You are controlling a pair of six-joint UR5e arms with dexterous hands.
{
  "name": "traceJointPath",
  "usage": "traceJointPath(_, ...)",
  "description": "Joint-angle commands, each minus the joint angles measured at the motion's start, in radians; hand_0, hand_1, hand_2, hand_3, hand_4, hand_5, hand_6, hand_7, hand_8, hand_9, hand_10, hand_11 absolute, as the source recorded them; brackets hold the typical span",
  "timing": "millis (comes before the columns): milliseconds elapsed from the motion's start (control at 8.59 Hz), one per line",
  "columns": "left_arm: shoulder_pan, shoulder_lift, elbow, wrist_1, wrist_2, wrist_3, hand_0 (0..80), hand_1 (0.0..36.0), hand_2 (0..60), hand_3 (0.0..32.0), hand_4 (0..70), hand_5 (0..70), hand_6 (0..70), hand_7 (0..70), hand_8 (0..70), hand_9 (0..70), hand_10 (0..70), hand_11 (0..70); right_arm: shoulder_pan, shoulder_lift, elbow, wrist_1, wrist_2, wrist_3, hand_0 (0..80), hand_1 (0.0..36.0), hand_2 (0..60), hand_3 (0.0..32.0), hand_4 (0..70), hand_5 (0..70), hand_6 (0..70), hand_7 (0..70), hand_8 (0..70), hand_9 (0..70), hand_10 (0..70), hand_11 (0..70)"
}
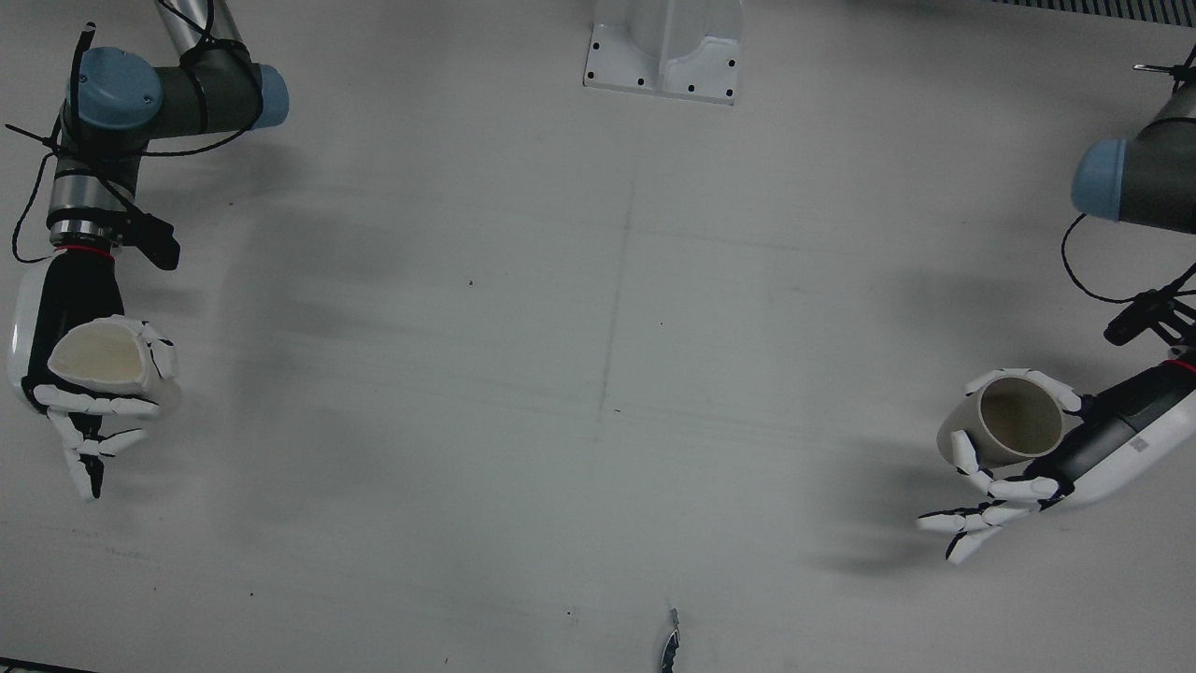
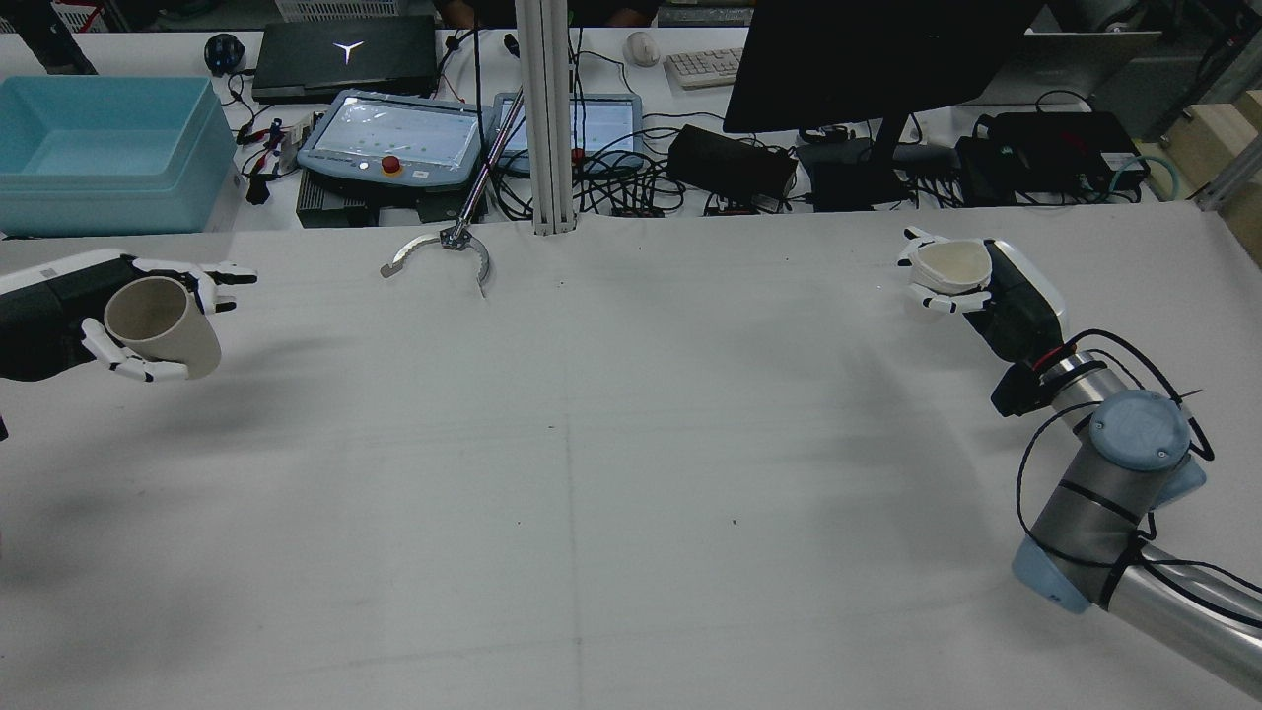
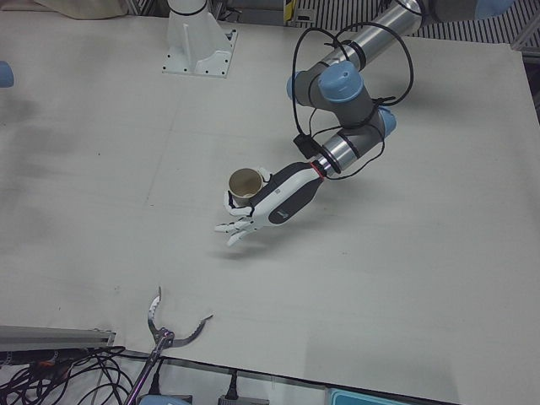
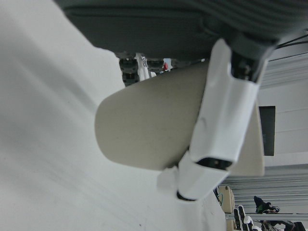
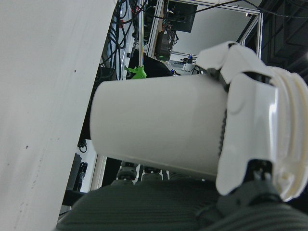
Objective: Pour water
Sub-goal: 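Bring the beige cup and white cup toward each other mid-table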
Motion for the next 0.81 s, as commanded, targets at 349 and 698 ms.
traceJointPath(349,0.202,-0.178,0.008,0.131,-0.103,0.014,80.0,36.0,60.0,0.0,64.4,70.0,13.7,15.1,4.6,1.6,7.5,15.0,-0.035,0.015,0.102,-0.049,0.007,-0.001,62.3,27.2,37.4,0.0,70.0,11.1,38.7,45.9,13.2,13.5,5.9,9.9)
traceJointPath(698,0.314,-0.313,0.036,0.207,-0.125,0.04,80.0,36.0,60.0,0.0,64.6,70.0,13.9,15.1,4.7,1.6,7.6,15.0,-0.078,0.048,0.142,-0.063,0.011,-0.004,61.7,27.1,36.8,0.0,70.0,11.3,38.6,45.7,13.7,14.2,6.8,11.3)
